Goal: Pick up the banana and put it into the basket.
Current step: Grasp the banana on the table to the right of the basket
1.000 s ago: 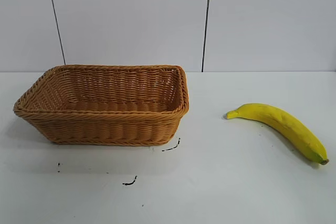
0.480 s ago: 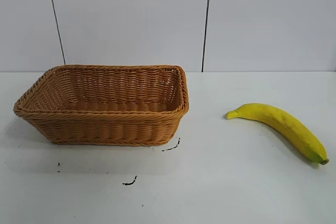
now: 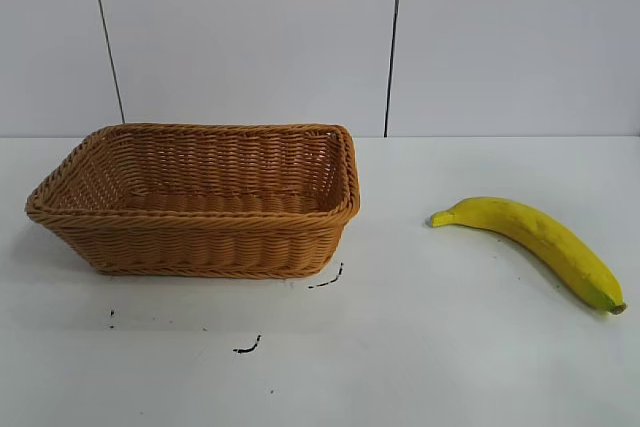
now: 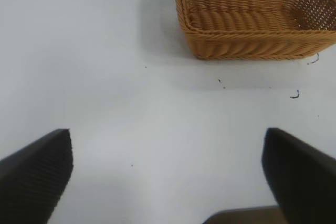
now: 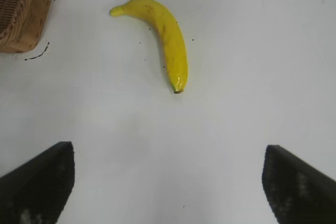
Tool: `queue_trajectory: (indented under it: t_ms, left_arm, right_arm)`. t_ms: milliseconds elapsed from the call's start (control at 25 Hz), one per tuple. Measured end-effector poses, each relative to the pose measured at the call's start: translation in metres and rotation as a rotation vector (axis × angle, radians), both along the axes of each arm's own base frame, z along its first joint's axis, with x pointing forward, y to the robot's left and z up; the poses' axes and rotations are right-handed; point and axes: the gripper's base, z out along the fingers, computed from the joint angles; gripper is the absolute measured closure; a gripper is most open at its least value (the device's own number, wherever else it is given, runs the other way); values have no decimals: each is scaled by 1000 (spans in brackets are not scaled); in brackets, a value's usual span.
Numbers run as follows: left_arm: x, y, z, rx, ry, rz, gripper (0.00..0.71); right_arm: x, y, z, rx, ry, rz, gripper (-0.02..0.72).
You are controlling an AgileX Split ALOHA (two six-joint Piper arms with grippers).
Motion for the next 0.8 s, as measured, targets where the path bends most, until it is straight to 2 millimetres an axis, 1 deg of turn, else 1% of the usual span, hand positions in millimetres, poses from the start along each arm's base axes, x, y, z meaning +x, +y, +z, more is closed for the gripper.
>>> queue_trajectory:
  t_ms: [80,160,280,400,520,600,720,800]
  left_arm:
    - [0,0,0,0,0,0,15]
    - [0,0,0,0,0,0,15]
    - [0,0,0,0,0,0,15]
    - [0,0,0,0,0,0,15]
    - [0,0,0,0,0,0,15]
    - [0,0,0,0,0,0,15]
    - [0,0,0,0,0,0,15]
    - [0,0,0,0,0,0,15]
  right_arm:
    - [21,-1,-3,-19,23,40,8]
    - [45,-1,-12,-33,58,90,8]
    - [70,1,-24,-42,88,174,8]
    - [93,2,-41,-39,125,241,8]
    - [108,3,-58,-28,147,261,8]
    - [114,3,-69,-19,164,269,8]
    - [121,6,-84,3,189,282,8]
    - [125,12,-92,6,201,298,8]
